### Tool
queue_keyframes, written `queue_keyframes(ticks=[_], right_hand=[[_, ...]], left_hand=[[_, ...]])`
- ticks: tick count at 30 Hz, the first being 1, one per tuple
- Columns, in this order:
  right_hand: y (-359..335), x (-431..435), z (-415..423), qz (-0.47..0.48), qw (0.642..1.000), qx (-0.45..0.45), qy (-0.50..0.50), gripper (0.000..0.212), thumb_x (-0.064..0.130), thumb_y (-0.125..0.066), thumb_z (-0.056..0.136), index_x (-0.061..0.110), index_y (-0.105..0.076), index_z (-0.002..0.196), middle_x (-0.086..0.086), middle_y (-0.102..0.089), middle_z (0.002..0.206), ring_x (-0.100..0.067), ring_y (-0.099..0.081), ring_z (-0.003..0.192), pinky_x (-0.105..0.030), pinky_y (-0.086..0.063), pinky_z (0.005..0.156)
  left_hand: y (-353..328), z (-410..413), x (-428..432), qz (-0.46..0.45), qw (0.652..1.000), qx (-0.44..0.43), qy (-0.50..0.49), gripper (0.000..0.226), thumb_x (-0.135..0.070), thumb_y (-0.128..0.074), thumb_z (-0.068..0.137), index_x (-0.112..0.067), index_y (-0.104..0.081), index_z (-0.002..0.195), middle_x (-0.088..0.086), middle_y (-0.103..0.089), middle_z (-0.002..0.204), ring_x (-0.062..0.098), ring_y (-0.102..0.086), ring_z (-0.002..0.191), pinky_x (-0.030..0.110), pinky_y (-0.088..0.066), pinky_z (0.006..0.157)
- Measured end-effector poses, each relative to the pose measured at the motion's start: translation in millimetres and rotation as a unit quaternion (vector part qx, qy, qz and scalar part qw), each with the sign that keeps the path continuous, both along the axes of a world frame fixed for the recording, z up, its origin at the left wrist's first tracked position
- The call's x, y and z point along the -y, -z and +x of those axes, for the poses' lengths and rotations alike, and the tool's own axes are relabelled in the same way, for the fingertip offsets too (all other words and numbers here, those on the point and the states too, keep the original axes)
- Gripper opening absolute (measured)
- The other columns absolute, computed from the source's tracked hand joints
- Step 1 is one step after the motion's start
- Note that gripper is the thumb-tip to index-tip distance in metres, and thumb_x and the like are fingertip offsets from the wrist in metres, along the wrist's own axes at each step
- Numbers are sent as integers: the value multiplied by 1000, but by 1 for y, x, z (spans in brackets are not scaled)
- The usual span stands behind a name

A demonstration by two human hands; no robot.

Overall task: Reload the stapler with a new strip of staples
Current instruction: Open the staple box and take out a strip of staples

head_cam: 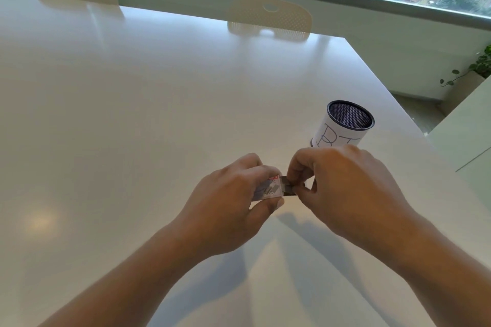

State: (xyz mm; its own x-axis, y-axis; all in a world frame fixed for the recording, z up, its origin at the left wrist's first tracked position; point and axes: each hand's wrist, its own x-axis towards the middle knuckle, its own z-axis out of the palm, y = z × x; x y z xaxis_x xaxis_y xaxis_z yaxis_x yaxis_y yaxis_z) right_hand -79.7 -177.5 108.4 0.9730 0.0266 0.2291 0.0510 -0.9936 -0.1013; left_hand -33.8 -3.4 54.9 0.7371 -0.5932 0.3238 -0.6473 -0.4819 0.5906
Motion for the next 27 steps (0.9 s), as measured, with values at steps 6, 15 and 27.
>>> queue_keyframes(ticks=[6,15,27], right_hand=[[0,-1,1,-36,999,-2,0,8,33,-66,76,39,-64,81,13,-72,74,-17,-54,58,-23,-30,46],[-14,-5,-5,-26,999,7,-24,7,29,-64,76,35,-66,78,15,-64,74,-15,-62,65,-29,-49,52],[-15,9,2,170,983,30,-56,22,12,-71,74,32,-76,82,20,-65,75,-1,-63,68,-8,-43,57]], left_hand=[[0,0,0,2,1000,-1,1,36,-47,-57,88,-32,-62,119,-17,-45,89,11,-51,71,32,-47,65],[1,0,0,-16,1000,-19,3,35,-47,-57,88,-31,-63,119,-17,-45,85,9,-49,70,33,-47,65],[0,0,1,-36,998,-49,-1,33,-47,-59,86,-32,-65,116,-12,-53,89,12,-55,76,40,-51,68]])
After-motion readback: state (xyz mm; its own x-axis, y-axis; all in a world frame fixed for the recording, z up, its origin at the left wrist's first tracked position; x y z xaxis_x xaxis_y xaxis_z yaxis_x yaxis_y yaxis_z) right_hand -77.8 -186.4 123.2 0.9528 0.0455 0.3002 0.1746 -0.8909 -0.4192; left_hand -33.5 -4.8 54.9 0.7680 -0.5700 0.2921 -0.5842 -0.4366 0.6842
